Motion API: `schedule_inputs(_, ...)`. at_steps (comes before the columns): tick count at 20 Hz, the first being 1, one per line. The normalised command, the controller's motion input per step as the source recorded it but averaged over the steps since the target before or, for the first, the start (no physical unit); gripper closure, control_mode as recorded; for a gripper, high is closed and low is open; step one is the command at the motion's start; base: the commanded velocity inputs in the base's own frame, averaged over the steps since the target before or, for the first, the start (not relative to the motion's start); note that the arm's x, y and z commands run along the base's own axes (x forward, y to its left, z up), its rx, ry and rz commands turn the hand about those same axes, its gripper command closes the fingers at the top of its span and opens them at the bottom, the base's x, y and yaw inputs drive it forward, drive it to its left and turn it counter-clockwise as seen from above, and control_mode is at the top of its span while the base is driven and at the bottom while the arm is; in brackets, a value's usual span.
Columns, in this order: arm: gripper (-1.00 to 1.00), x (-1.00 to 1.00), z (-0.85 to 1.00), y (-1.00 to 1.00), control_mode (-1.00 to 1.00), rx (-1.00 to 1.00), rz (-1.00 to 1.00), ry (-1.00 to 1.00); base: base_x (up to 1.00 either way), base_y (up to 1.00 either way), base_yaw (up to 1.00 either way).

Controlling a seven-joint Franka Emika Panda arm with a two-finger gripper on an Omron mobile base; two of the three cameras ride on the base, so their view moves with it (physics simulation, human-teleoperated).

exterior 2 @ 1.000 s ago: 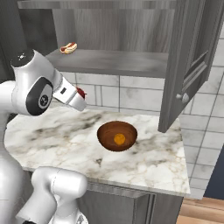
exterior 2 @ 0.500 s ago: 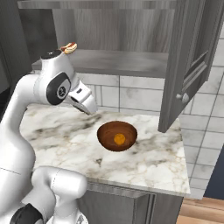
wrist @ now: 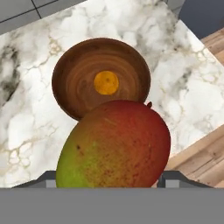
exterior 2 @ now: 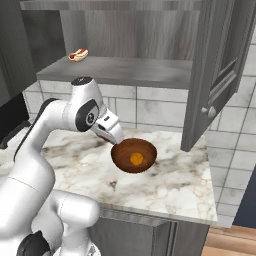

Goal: Open the cabinet. Pick the mango and orange from the cabinet and place them into the bowl. Then close the cabinet.

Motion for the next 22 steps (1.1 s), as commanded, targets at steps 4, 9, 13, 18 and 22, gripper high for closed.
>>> schedule_inputs(4,1.00,0.59,-0.56,-0.34,-1.00,0.00,0.00,0.00,0.00,0.00,0.00)
schedule_inputs(9,1.00,0.69,-0.55,-0.39,-1.00,0.00,0.00,0.01,0.00,0.00,0.00)
schedule_inputs(13,1.00,0.85,-0.46,-0.34,-1.00,0.01,0.00,0.00,0.00,0.00,0.00)
schedule_inputs(18,1.00,0.76,-0.33,-0.26,-1.00,0.00,0.00,0.00,0.00,0.00,0.00)
schedule_inputs(22,1.00,0.58,-0.24,-0.10,-1.00,0.00,0.00,0.00,0.00,0.00,0.00)
